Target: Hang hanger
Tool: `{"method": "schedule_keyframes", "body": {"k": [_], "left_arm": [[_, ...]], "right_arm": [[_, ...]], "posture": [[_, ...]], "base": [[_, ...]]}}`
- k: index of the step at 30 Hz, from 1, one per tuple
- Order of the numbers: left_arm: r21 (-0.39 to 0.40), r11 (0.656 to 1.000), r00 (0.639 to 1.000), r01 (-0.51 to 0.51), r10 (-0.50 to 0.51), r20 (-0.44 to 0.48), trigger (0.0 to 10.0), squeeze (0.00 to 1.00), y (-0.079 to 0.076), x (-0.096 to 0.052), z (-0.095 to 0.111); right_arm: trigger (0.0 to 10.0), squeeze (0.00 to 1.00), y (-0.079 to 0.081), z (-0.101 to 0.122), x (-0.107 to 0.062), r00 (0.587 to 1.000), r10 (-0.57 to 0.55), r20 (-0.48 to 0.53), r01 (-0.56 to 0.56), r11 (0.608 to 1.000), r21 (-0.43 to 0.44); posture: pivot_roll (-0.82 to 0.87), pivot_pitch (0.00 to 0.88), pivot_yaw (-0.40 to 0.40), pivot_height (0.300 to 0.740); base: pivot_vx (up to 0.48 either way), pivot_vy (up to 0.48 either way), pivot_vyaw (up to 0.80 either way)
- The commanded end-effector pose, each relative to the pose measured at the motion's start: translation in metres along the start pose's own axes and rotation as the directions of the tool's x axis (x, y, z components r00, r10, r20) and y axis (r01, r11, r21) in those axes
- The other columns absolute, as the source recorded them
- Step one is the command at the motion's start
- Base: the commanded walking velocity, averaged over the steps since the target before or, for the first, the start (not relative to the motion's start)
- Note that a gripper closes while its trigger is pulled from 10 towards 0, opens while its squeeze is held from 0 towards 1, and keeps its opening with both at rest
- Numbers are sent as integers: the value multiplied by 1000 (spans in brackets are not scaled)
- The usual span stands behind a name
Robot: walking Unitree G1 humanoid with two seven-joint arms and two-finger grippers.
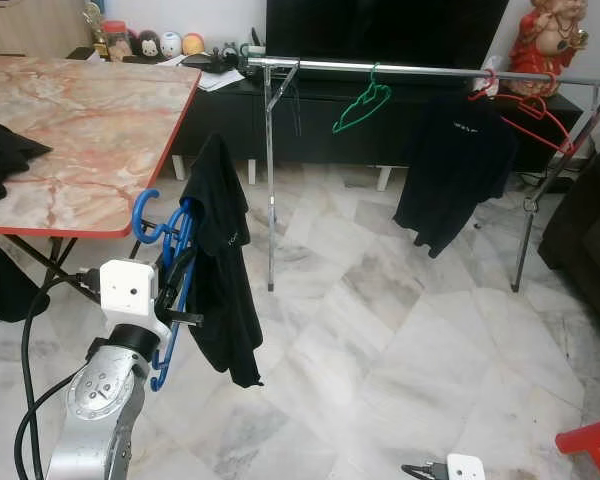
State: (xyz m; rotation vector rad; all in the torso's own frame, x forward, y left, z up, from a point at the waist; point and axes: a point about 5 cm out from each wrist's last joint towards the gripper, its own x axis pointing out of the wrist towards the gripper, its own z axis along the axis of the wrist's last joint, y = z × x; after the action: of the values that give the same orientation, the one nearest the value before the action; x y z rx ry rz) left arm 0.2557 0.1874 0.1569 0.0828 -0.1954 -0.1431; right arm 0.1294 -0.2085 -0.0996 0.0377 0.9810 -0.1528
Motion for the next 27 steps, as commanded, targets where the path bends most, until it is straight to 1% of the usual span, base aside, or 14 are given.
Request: {"method": "schedule_keyframes", "body": {"k": [1,6,11,12,14,17,18,20,21,23,24,25,26,27], "left_arm": [[14,1000,998,21,-22,56,10000,0,-6,1,14],[12,1000,998,25,-26,54,10000,0,-6,1,13],[48,992,993,116,-118,27,10000,0,-15,0,10],[49,988,989,143,-144,22,10000,0,-18,0,9],[49,986,986,162,-163,19,10000,0,-18,1,9],[47,981,982,189,-189,10,10000,0,-20,2,8],[51,972,973,230,-231,-3,10000,0,-24,2,5],[50,964,966,260,-259,-13,10000,0,-27,2,4],[47,952,953,302,-301,-28,10000,0,-31,1,2],[47,944,945,325,-324,-36,10000,0,-34,1,0],[45,935,936,351,-349,-43,10000,0,-37,1,-1],[45,935,936,351,-349,-43,10000,0,-37,1,-1],[39,931,931,364,-362,-47,10000,0,-39,0,-3],[38,931,931,364,-362,-47,10000,0,-40,1,-3]], "right_arm": [[10000,0,-5,1,0,1000,-11,2,11,1000,-17],[10000,0,-6,7,0,999,-27,42,27,1000,-12],[10000,0,-9,36,4,986,-41,163,41,999,5],[10000,0,-10,55,5,970,-29,239,29,1000,1],[10000,0,-8,77,6,946,-10,323,13,1000,-10],[10000,0,0,106,7,915,10,404,-3,1000,-18],[10000,0,-1,128,5,882,19,472,-11,1000,-20],[10000,0,-4,140,3,861,21,508,-13,1000,-18],[10000,0,-8,159,-1,822,35,568,-27,999,-23],[10000,0,-10,170,-4,797,49,602,-37,999,-32],[10000,0,-11,186,-9,756,104,646,-81,995,-66],[10000,0,-11,186,-9,756,104,646,-81,995,-66],[10000,0,-12,195,-13,731,147,666,-104,989,-104],[10000,0,-14,198,-13,728,143,670,-94,990,-109]], "posture": [[112,15,-92,740],[113,13,-92,740],[115,12,-91,740],[115,12,-91,740],[103,9,-85,740],[97,7,-84,740],[96,7,-84,740],[92,7,-84,740],[86,6,-85,740],[79,6,-84,740],[79,6,-84,740],[79,6,-84,740],[65,3,-85,740],[65,3,-85,740]], "base": [[0,0,0],[0,0,0],[0,0,0],[0,0,0],[0,0,0],[0,0,0],[0,0,0],[0,0,0],[0,0,0],[0,0,0],[0,0,0],[0,0,0],[0,0,0],[0,0,0]]}}
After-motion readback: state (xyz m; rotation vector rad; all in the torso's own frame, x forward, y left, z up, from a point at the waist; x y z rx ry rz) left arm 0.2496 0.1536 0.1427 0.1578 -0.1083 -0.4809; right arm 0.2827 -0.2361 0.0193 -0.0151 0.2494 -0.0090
